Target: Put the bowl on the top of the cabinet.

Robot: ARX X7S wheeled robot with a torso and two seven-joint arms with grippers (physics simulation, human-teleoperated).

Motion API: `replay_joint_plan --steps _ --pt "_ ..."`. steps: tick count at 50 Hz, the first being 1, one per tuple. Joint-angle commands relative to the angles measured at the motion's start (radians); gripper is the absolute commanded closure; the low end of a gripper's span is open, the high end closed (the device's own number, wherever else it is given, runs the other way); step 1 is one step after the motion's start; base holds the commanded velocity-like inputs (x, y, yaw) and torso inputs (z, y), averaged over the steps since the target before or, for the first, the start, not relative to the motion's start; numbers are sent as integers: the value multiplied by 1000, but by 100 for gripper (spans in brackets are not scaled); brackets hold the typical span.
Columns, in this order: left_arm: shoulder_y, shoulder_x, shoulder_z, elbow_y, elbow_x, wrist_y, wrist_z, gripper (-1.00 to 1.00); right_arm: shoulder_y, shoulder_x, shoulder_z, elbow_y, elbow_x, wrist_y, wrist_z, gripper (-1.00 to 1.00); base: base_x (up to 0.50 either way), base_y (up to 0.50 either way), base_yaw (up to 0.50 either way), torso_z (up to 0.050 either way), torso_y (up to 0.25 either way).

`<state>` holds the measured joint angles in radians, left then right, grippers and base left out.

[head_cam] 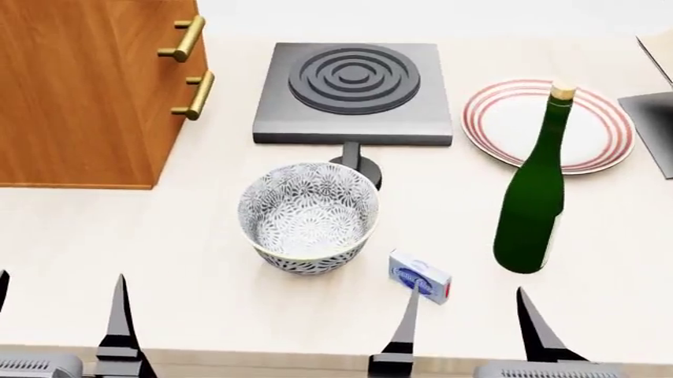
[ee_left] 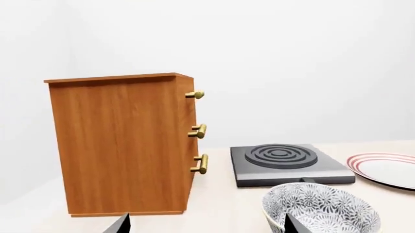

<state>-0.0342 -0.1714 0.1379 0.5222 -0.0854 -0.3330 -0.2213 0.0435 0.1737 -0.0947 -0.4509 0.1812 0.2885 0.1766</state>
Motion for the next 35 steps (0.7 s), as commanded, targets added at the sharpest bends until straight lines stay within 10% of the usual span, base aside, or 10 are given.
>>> replay_joint_plan --steps 1,35 --pt "0 -6 7 4 -6 0 -10 -100 2 8 0 0 14 1 7 -100 0 0 0 0 0" --pt "5 -29 19 -1 -34 16 -32 -100 2 2 6 25 45 -37 43 -100 -14 184 0 0 0"
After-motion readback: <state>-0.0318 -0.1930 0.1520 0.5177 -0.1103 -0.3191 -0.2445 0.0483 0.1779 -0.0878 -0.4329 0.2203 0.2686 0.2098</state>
